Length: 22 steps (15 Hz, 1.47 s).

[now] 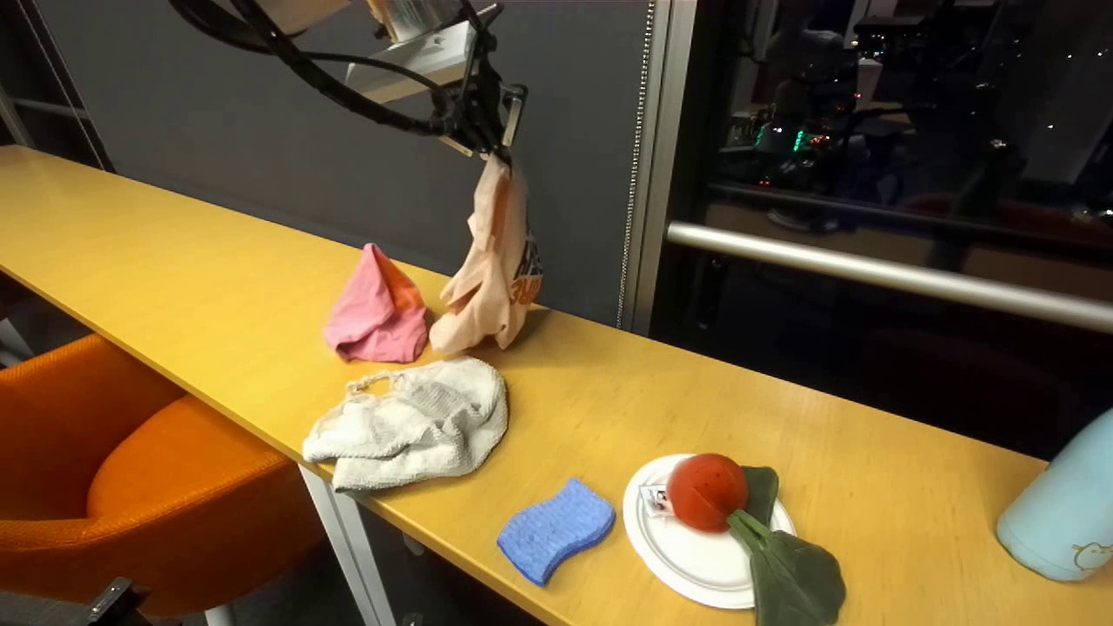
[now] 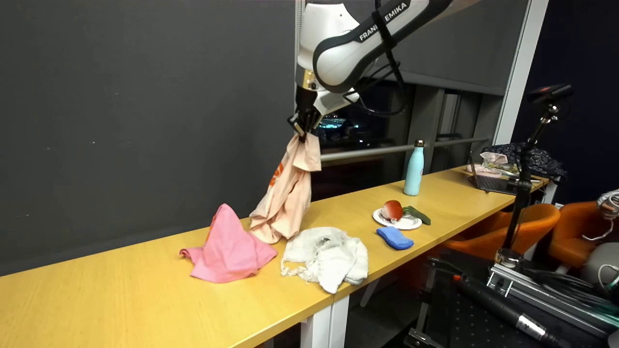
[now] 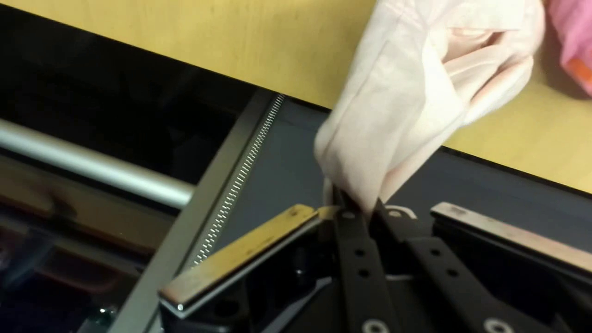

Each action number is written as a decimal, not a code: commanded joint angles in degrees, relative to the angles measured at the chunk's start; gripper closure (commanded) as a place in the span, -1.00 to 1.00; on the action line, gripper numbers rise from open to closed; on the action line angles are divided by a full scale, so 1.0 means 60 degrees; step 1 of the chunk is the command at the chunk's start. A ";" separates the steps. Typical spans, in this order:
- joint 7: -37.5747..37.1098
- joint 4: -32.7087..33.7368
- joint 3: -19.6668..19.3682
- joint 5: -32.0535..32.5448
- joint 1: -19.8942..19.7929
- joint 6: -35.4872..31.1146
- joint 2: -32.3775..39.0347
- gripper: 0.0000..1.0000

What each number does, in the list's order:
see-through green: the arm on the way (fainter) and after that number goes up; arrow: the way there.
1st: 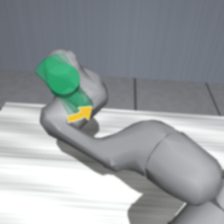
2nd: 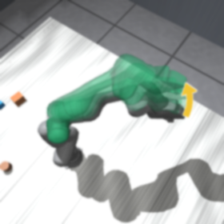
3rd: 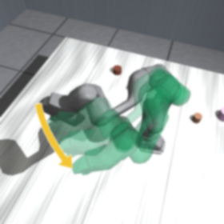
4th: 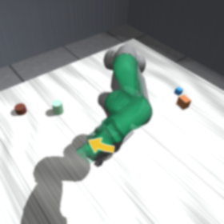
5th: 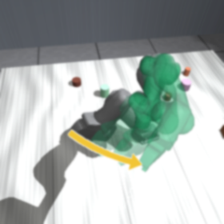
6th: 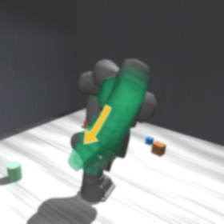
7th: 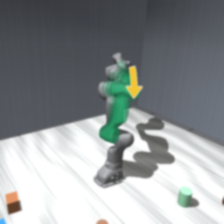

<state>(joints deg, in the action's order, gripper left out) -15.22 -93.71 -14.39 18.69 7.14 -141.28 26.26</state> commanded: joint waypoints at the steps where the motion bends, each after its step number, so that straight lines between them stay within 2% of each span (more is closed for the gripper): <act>1: -0.0573 -0.1215 -0.0292 0.0795 -0.0250 0.0046 -0.0727 0.98; 3: -0.0828 -0.1670 -0.0426 0.1029 -0.0445 -0.0022 -0.0821 0.98; 4: -0.0906 -0.1901 -0.0457 0.1106 -0.0558 -0.0140 -0.0818 0.49; 6: -0.1111 -0.2261 -0.0482 0.1188 -0.0670 -0.0122 -0.0884 0.25; 9: -0.1280 -0.2511 -0.0457 0.1190 -0.0768 -0.0104 -0.0850 -0.20; 14: -0.1339 -0.2393 -0.0113 0.0918 -0.0619 0.0122 -0.0879 -0.90; 15: -0.1284 -0.2366 0.0010 0.0862 -0.0607 0.0080 -0.0805 -0.99; 19: -0.0666 -0.2379 0.1139 -0.0419 -0.0617 0.0210 -0.0693 -1.00; 22: -0.0715 -0.2872 0.1582 -0.1148 -0.0517 0.0606 -0.0898 -1.00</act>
<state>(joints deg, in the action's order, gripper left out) -20.64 -107.99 -6.80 15.63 3.80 -140.28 22.92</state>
